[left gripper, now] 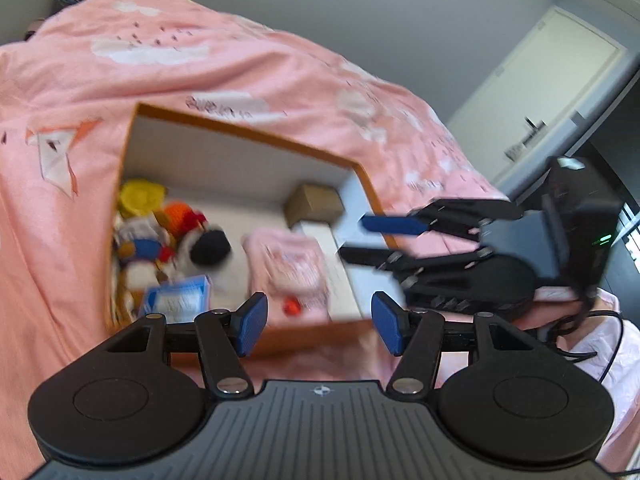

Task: Organize objects
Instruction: 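Withdraw both tools from the box toward the items in front of it, then grasp the black gift box with the right tool while the left tool grasps the photo card pack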

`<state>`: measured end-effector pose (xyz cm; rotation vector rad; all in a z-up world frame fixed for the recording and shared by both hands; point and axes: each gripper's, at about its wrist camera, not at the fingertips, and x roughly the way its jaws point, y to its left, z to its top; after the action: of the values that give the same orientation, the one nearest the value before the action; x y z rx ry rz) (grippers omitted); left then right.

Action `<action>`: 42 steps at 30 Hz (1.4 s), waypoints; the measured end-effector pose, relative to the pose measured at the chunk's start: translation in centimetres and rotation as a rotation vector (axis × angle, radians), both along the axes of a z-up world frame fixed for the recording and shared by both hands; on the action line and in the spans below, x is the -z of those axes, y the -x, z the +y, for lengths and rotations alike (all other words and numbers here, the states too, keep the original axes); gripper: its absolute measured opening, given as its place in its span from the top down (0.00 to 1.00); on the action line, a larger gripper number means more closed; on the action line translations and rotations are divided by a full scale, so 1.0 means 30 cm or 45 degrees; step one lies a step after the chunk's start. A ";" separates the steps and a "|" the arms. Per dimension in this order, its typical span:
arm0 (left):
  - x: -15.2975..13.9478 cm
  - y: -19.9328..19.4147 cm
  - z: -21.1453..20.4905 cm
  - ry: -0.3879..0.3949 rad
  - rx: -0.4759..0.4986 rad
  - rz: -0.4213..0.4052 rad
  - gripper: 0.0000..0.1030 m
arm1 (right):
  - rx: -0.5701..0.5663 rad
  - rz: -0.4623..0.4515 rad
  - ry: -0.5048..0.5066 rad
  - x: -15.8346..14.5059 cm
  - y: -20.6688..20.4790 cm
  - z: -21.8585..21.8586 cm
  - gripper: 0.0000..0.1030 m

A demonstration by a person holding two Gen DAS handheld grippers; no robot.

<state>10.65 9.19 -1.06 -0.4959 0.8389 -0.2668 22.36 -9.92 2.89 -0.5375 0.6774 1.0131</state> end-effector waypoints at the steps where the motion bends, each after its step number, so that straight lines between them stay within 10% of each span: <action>1: 0.009 0.016 -0.008 0.009 0.016 0.013 0.34 | 0.048 -0.002 -0.031 -0.020 0.033 -0.034 0.59; 9: 0.155 0.112 -0.076 -0.062 0.147 0.229 0.35 | 0.446 0.290 -0.143 0.006 0.251 -0.242 0.57; 16: 0.273 0.183 -0.135 -0.212 0.176 0.361 0.37 | 0.698 0.621 -0.162 0.186 0.417 -0.301 0.33; 29: 0.260 0.223 -0.119 -0.210 0.119 0.323 0.37 | 0.656 0.443 0.173 0.301 0.538 -0.136 0.30; 36: 0.278 0.216 -0.128 -0.216 0.131 0.338 0.37 | 0.633 0.413 0.311 0.390 0.517 -0.079 0.12; 42: 0.286 0.209 -0.139 -0.182 0.183 0.338 0.37 | 0.751 0.480 0.242 0.380 0.471 -0.158 0.28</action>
<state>4.38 5.03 -9.63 -0.3409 1.1464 -0.2740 8.24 -14.67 -8.51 -0.2775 1.1939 0.4939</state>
